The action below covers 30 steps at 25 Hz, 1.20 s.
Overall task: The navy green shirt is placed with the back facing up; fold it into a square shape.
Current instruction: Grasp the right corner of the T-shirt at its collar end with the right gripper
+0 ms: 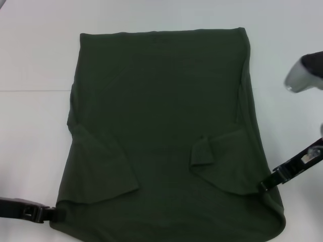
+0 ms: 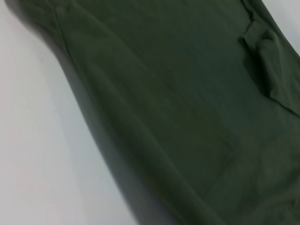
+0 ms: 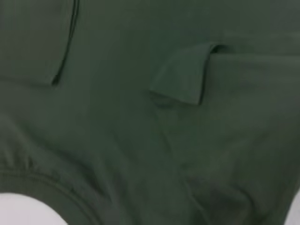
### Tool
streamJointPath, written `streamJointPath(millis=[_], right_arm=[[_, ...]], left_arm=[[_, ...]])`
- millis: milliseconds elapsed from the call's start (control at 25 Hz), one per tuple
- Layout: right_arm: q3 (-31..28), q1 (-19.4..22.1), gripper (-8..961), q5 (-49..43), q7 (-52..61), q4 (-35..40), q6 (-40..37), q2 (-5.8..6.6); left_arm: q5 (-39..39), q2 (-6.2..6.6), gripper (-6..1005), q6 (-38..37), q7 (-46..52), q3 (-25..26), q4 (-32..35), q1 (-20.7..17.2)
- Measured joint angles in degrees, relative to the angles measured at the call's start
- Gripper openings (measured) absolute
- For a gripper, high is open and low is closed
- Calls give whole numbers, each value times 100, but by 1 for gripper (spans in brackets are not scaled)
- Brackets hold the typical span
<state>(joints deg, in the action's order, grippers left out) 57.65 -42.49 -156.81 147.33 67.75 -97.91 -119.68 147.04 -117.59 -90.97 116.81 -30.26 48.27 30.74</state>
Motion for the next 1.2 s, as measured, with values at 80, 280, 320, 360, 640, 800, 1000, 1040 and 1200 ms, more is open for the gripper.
streamJointPath(millis=[80,280,320,360,640,800,1000,1040,1200], right_arm=[[238,-12,692,-25,65,0,41,-19],[678,38,690,-201,297,10,242,-18],[708,40,689,-262,308,-4,275,-25],[743,40,689,-312,320,-19,311,-32],[1039,97,686,-336,419,-131,596,-39],[1152,85,684,-321,431,-364,765,-44],[1219,49,682,-306,434,-597,950,-47],[1237,45,682,-305,436,-610,973,-47],[1335,39,680,-308,443,-656,1050,-55]], left_arm=[[5,-6,22,0,0,0,-3,-3],[11,-21,22,0,0,3,-11,-30],[9,-23,22,0,0,3,-11,-32],[7,-25,22,0,0,2,-11,-34],[0,-27,22,4,-1,-10,-11,-42],[0,-34,23,19,-1,-15,-10,-43],[0,-36,23,26,0,-23,-6,-43],[0,-36,23,27,0,-25,-6,-42],[0,-32,23,43,0,-31,-9,-41]])
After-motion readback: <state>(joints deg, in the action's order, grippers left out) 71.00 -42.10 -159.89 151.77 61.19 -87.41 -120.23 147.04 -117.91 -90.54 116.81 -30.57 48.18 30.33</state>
